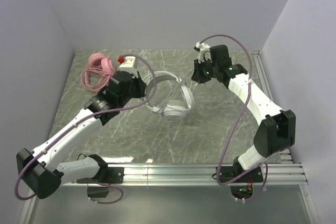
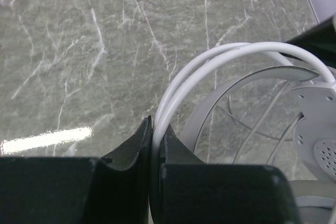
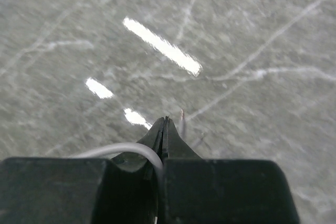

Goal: Wrap the headphones
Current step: Wrap the headphone cable with the right arm

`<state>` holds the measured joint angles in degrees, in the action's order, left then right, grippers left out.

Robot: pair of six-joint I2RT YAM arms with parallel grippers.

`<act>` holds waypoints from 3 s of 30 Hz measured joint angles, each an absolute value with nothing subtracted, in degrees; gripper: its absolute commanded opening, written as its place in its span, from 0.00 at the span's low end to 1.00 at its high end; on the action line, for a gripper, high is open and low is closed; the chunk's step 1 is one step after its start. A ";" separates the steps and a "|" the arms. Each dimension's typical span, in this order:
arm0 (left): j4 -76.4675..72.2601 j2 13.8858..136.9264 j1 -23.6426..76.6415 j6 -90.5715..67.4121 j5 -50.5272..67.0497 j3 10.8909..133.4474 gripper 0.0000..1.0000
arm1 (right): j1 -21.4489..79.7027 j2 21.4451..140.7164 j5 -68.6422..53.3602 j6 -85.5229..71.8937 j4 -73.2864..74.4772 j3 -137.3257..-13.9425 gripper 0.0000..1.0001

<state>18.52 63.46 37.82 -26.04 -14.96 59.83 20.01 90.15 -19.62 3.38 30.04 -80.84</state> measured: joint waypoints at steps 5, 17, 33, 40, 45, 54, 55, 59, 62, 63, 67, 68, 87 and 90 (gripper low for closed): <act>22.63 64.12 33.36 -29.82 -11.14 62.87 0.00 | 17.58 87.18 -26.74 -0.95 19.46 -72.23 0.04; 30.04 67.29 33.30 -34.39 -6.24 71.68 0.00 | 17.26 87.00 -36.34 -12.95 -7.79 -51.44 0.20; 35.64 69.91 33.32 -36.16 -7.53 82.63 0.00 | 19.46 86.91 -35.77 -17.61 -22.83 -45.60 0.43; 36.84 71.61 33.30 -36.10 -10.72 85.47 0.00 | 19.66 86.67 -35.79 -18.20 -23.59 -45.19 0.46; 38.28 73.73 33.28 -35.97 -12.47 87.66 0.00 | 19.75 85.54 -35.62 -18.20 -23.79 -44.56 0.46; 40.58 78.85 31.11 -35.09 -12.82 95.96 0.00 | 20.25 85.10 -36.32 -18.20 -24.53 -44.53 0.47; 40.71 79.24 30.61 -35.09 -12.64 96.49 0.00 | 20.32 85.06 -36.38 -18.20 -24.53 -44.53 0.47; 41.58 80.93 28.84 -34.96 -11.33 98.96 0.00 | 20.78 84.68 -36.58 -18.20 -24.60 -44.53 0.47; 41.89 82.43 27.94 -34.92 -10.92 100.84 0.00 | 20.97 84.40 -36.73 -18.20 -24.69 -44.47 0.48; 42.00 82.94 27.73 -34.87 -10.83 101.43 0.00 | 20.99 84.34 -36.73 -18.22 -24.71 -44.45 0.48; 42.59 84.73 26.55 -34.50 -10.46 103.31 0.00 | 21.15 84.29 -36.73 -18.20 -24.77 -44.45 0.48; 42.78 85.17 26.20 -34.46 -10.33 103.79 0.00 | 21.17 84.29 -36.71 -18.20 -24.77 -44.45 0.49; 44.95 87.37 21.54 -34.13 -7.33 108.18 0.00 | 22.59 84.34 -28.47 -17.06 -22.76 -44.05 0.41; 45.28 87.37 21.15 -34.15 -7.29 108.25 0.00 | 23.14 84.34 -27.24 -17.10 -23.14 -42.72 0.40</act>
<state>45.28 87.37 21.15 -34.15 -7.29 108.25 23.14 84.33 -27.24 -17.10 -23.14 -42.72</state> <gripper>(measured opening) 0.105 0.402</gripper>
